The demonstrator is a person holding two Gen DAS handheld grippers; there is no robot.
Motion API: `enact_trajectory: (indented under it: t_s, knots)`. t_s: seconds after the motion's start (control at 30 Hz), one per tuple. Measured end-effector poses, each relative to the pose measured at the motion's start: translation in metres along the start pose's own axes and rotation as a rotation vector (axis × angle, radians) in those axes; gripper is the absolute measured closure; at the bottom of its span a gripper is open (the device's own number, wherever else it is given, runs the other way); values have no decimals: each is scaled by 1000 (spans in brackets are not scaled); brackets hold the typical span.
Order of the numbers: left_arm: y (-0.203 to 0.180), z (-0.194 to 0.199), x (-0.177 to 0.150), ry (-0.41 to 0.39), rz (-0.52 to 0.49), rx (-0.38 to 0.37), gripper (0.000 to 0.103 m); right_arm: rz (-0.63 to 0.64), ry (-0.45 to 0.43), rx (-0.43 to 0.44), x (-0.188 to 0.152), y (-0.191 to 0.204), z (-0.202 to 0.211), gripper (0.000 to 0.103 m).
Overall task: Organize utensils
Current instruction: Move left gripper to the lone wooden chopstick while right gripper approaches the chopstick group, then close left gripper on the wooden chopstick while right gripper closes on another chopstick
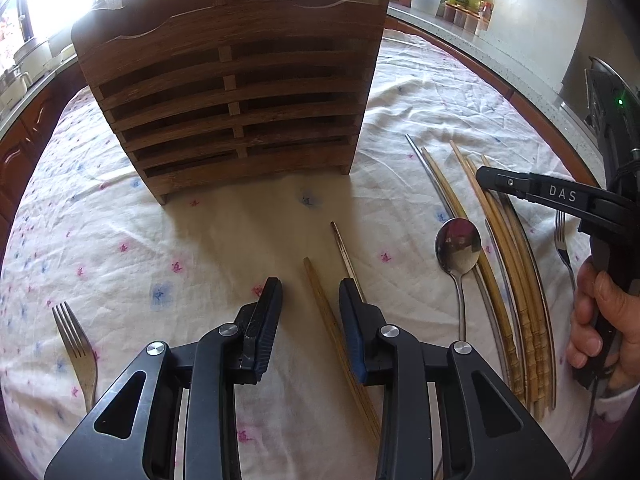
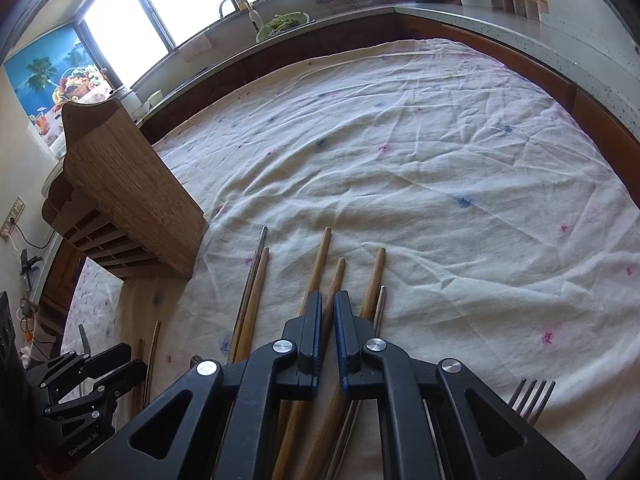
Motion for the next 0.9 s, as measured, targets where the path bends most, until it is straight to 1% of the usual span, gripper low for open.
enact_trajectory:
  t_s: [0.27, 0.3, 0.33, 0.37, 0.43, 0.5, 0.57, 0.7, 0.9]
  knots:
    - [-3, -4, 3, -1, -24, 12, 75, 35, 12, -30, 5, 5, -6, 95]
    - [-5, -4, 3, -7, -31, 8, 80, 47, 10, -36, 5, 6, -7, 95]
    - [-7, -4, 3, -11, -34, -1, 88, 56, 5, -41, 5, 7, -7, 95]
    - [-8, -4, 2, -12, -34, -6, 92, 71, 1, -47, 5, 8, -7, 95]
    - [-8, -4, 3, -15, -30, -15, 95, 73, -6, -43, 4, 7, -6, 96]
    - [-6, -3, 2, -14, -6, -44, 96, 35, -3, -5, 3, 5, -3, 97]
    - [-3, 2, 0, -15, 17, -73, 99, 23, -21, 19, 2, 7, 8, 97]
    - [2, 22, -4, -51, 27, -86, 99, 27, -80, 70, 3, 20, 39, 98]
    - [8, 68, -4, -135, 36, -112, 99, 71, -160, 114, 6, 45, 85, 98]
Point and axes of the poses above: each gripper's, at about its wrist camera, not at the fingertips, and z roughly against the way its jaws point, y to its left, x to its top, the point moved 6 cm from there along -z, roughly the way its jaws point, and after that the axes turned 2 degrees about -y, right-handed, at the moved point
